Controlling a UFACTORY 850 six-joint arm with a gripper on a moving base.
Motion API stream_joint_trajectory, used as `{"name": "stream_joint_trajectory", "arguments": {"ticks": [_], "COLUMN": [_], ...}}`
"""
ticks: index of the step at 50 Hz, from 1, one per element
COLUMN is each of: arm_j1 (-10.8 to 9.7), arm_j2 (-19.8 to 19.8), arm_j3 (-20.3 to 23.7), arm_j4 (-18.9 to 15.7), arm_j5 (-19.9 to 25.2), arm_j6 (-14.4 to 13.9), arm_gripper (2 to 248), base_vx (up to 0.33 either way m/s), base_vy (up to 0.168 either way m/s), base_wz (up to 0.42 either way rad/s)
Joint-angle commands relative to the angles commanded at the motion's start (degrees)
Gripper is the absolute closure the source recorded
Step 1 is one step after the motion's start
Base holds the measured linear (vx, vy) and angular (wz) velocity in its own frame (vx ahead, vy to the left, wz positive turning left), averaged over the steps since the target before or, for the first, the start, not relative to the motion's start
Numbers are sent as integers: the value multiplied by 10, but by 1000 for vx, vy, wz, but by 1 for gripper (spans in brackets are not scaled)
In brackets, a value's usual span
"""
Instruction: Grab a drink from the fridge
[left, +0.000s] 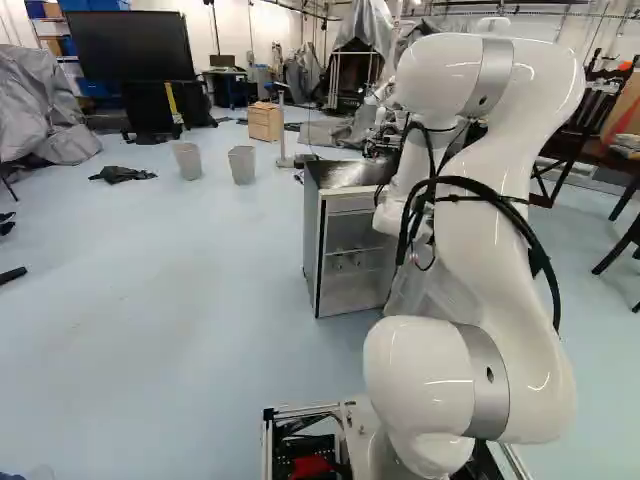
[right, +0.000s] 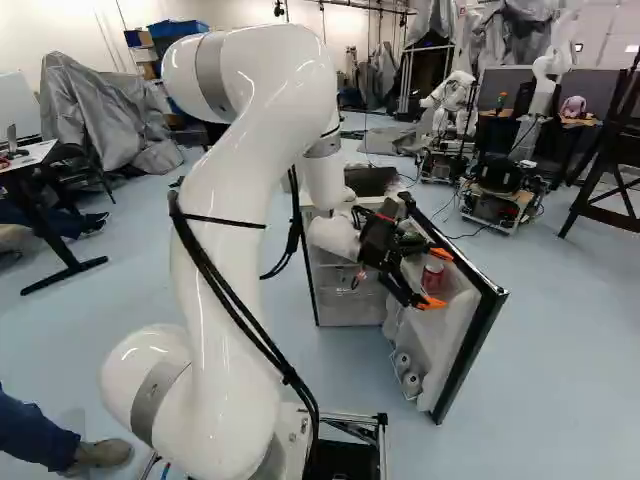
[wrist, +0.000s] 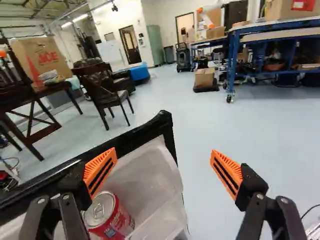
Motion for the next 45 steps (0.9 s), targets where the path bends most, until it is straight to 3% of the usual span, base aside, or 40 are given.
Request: {"name": "stream_joint_trajectory", "arguments": {"ticks": [20, 45], "arm_j1": [34, 54], "arm_j2": [45, 103], "arm_j3": [86, 183], "arm_j4": [-120, -271], "arm_j5": [0, 0], "arm_j6": [0, 0], "arm_gripper": [3, 3], "base_vx": [0, 0], "base_vy": [0, 0], "base_wz": [0, 0]}}
